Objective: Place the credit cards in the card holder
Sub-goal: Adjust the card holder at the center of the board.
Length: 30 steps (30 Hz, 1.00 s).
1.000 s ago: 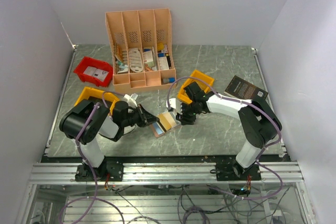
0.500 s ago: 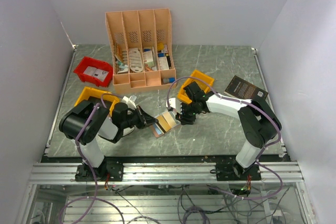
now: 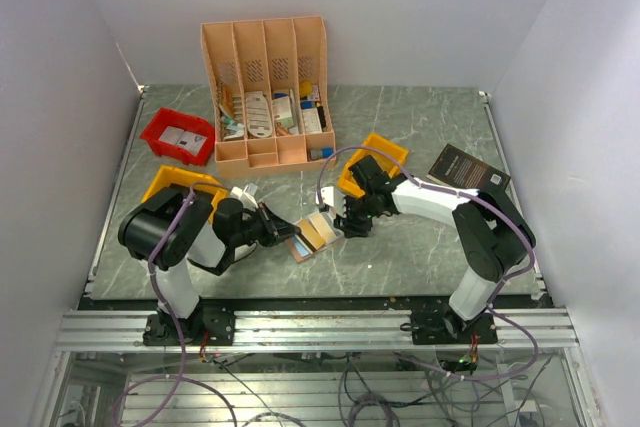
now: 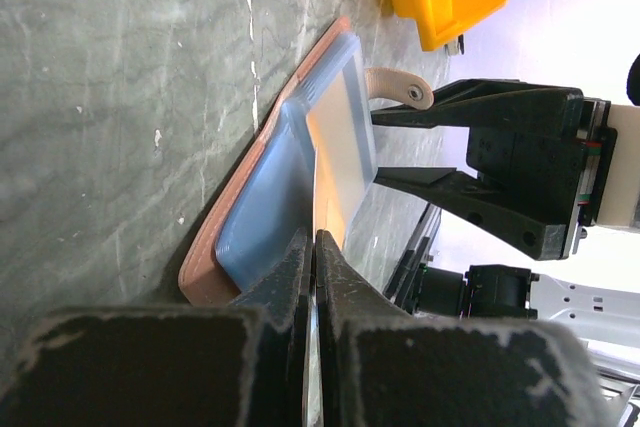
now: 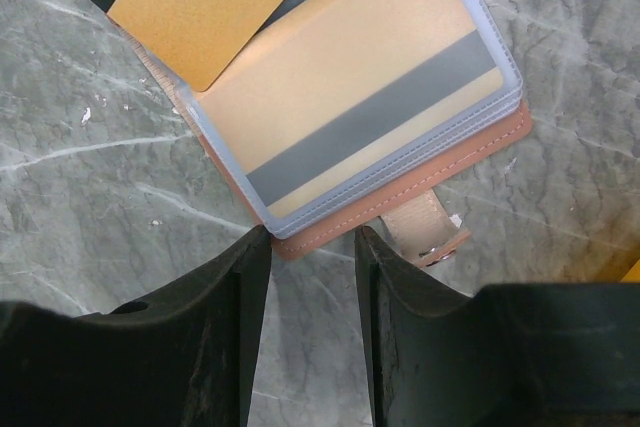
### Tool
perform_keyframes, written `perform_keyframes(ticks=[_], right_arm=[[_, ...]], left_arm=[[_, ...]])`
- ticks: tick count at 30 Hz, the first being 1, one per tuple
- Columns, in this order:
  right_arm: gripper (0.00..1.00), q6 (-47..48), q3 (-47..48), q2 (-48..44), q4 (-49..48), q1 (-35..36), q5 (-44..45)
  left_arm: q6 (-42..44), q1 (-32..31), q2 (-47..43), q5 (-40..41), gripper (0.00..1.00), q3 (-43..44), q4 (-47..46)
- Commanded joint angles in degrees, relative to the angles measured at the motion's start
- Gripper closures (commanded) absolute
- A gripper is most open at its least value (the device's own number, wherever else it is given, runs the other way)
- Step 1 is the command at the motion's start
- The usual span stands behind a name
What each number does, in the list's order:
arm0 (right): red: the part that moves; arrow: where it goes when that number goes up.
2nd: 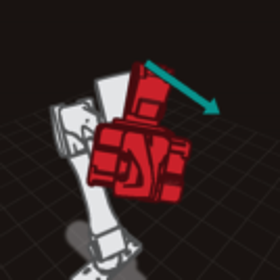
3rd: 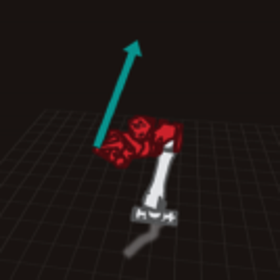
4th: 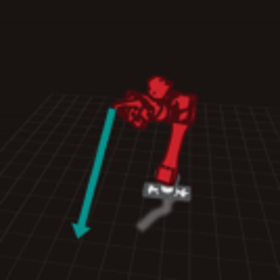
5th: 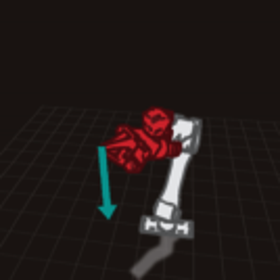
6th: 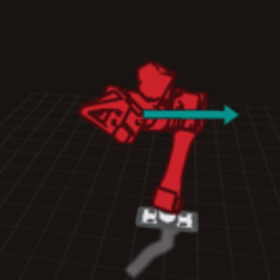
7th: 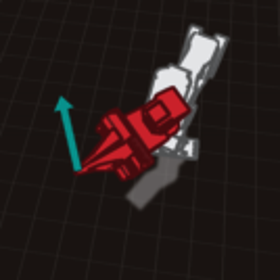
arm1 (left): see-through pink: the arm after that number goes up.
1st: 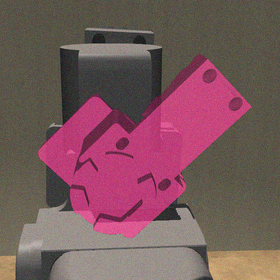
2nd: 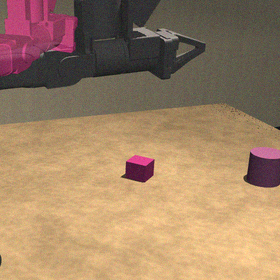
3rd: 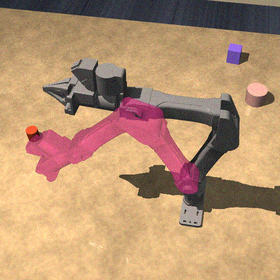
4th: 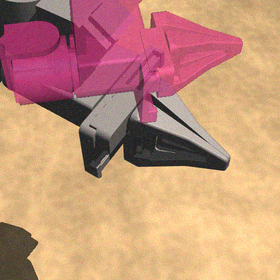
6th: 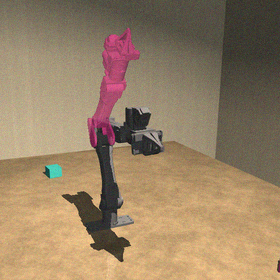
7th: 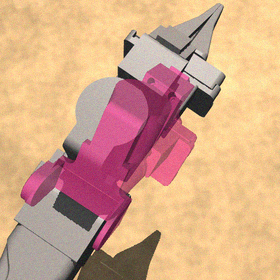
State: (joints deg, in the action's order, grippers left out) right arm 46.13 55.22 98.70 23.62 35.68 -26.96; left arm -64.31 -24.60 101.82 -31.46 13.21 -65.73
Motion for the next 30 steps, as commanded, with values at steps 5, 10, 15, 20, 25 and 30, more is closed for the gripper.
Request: perform_keyframes(ticks=[5, 10, 15, 20, 25, 30], right_arm=[[0.61, 0.1, 0.5, 2.0, 0.0, 0.5, 1.6], [0.61, 0.1, 0.5, 2.0, 0.0, 0.6, 1.6], [0.61, 0.0, 0.5, 2.2, 0.0, 0.7, 1.8], [0.61, 0.0, 0.6, 2.4, 0.1, 0.9, 1.7], [0.61, 0.0, 0.7, 2.5, 0.1, 1.0, 1.7], [0.61, 0.0, 0.7, 2.7, 0.1, 1.2, 1.8]], left_arm=[[4.6, -0.4, -5.7, 3.8, 0.93, 0.7, 9.4], [5.4, -0.4, -6.6, 4.1, 0.93, 2.0, 12.0], [4.1, -0.4, -4.6, 3.7, 0.93, 1.8, 8.6], [3.2, -0.4, -3.8, 4.0, 0.93, 1.5, 7.0], [2.8, -0.5, -3.2, 4.7, 0.93, 1.0, 5.5], [1.8, -0.8, -1.1, 4.8, 0.93, 0.9, 2.2]])
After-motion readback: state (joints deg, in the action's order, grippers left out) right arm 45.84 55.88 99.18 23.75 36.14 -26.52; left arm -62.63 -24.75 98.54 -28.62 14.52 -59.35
